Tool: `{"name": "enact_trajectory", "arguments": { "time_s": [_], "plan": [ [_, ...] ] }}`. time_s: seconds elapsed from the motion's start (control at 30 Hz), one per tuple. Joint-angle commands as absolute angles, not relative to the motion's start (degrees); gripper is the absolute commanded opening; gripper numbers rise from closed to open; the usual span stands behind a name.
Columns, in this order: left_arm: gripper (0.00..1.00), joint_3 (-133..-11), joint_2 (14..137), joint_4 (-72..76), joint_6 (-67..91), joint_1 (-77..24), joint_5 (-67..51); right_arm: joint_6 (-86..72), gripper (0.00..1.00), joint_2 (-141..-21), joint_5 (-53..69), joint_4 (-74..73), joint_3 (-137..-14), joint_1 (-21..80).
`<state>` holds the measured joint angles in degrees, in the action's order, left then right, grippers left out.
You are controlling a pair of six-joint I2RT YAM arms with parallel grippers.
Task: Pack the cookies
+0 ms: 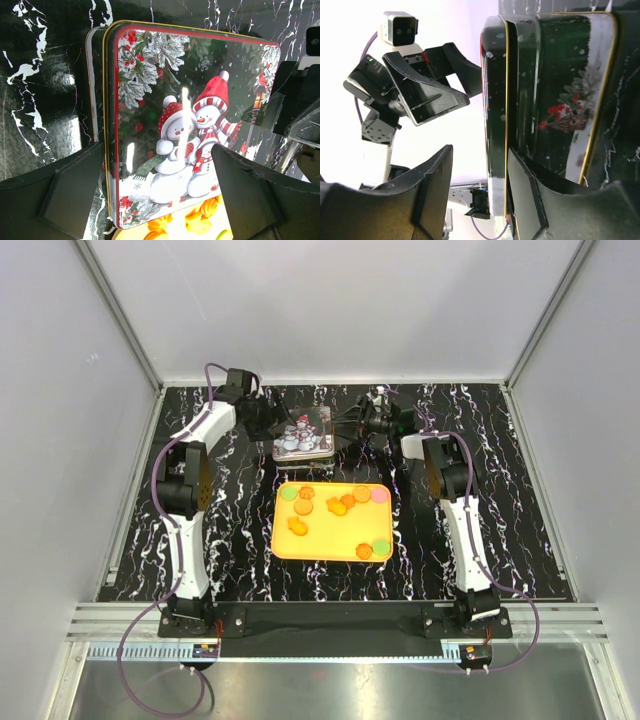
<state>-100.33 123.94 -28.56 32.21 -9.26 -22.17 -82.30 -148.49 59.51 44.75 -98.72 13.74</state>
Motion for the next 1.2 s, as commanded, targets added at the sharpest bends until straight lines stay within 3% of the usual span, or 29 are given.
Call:
{"name": "enact_trajectory", "arguments": {
  "time_s": [0.0,0.47,0.83,1.17],
  "plan": [
    [0.94,-101.0,122.5,-26.2,33.0,-9.2,-24.7,-74.7,0.56,-144.8,59.7,36.9,-97.4,13.0],
    [0.94,-103.2,123.0,-27.6,32.9,-10.0,-24.1,-58.5,0.62,-141.1,56.2,17.0,-99.1,12.7],
    [0.94,-104.3,122.7,-28.1,33.4,-10.4,-23.7,-56.8,0.73,-137.4,54.3,17.6,-96.5,12.9],
    [0.94,-104.9,122.9,-29.1,33.1,-10.7,-23.4,-52.1,0.74,-137.2,52.7,12.0,-98.1,14.9]
  ]
}}
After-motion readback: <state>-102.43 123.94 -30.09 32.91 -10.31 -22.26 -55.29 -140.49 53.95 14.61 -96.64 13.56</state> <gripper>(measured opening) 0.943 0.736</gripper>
